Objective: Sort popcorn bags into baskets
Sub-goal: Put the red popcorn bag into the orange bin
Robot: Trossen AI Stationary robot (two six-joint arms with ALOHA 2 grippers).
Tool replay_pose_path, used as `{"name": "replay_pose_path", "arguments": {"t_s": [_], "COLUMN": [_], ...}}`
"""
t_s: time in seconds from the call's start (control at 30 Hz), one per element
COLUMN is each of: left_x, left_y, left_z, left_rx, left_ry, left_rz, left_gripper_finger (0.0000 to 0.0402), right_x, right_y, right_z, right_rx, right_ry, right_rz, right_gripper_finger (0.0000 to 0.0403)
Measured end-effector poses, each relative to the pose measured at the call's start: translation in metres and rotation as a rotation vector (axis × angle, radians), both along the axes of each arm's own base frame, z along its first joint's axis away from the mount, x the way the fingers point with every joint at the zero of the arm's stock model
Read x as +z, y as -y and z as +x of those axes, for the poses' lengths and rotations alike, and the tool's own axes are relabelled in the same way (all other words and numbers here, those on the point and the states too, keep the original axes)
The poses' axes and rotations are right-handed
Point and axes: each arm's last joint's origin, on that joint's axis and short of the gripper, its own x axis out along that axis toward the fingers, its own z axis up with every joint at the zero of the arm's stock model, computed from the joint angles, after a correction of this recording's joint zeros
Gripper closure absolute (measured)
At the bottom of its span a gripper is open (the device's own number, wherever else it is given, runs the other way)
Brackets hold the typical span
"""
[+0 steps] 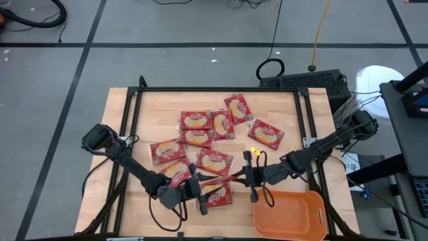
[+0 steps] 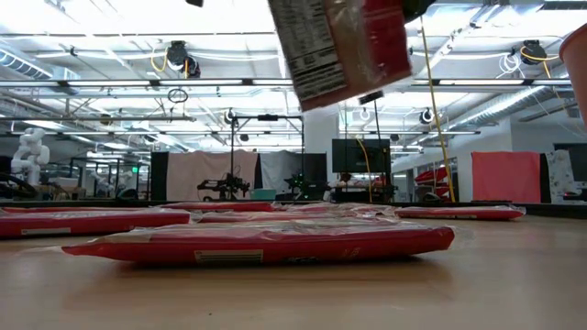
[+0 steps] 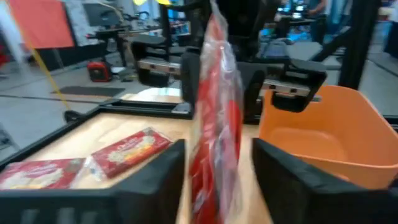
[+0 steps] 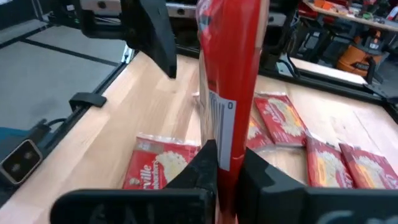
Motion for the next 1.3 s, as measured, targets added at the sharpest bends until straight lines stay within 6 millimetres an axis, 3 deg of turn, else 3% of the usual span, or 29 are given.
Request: {"name": "replay_pose_path", "arguments": {"t_s": [0.17,0.33,0.5,0.8,1.0,1.13,1.3], "left_x": [0.0,0.0,-0.001,-0.005,-0.01,-0.01,-0.011], "left_y": [0.007,0.019,0.027,0.028,0.027,0.025,0.022], "left_z": [-0.007,-0.017,-0.024,-0.026,-0.027,-0.025,-0.023], "left_rx": [0.062,0.068,0.079,0.081,0.088,0.094,0.107], "left_ry": [0.005,0.01,0.01,0.012,-0.01,-0.012,-0.005], "left_rz": [0.007,0.007,-0.019,-0.089,-0.115,-0.115,-0.143], "left_gripper_finger": [0.0107,0.0071,0.0083,0.0135,0.0157,0.0163,0.0163], "right_x": [0.013,0.032,0.052,0.122,0.157,0.161,0.149], "right_y": [0.002,0.003,-0.002,-0.011,-0.019,-0.039,-0.07], "right_z": [-0.016,-0.042,-0.06,-0.085,-0.094,-0.085,-0.071], "right_rx": [-0.004,0.002,-0.031,-0.152,-0.275,-0.311,-0.278], "right_ry": [-0.02,-0.074,-0.21,-0.432,-0.667,-0.864,-1.012], "right_rz": [0.058,0.114,0.137,0.216,0.198,0.224,0.272], "right_gripper_finger": [0.0391,0.0391,0.0391,0.0392,0.0392,0.0392,0.0392]}}
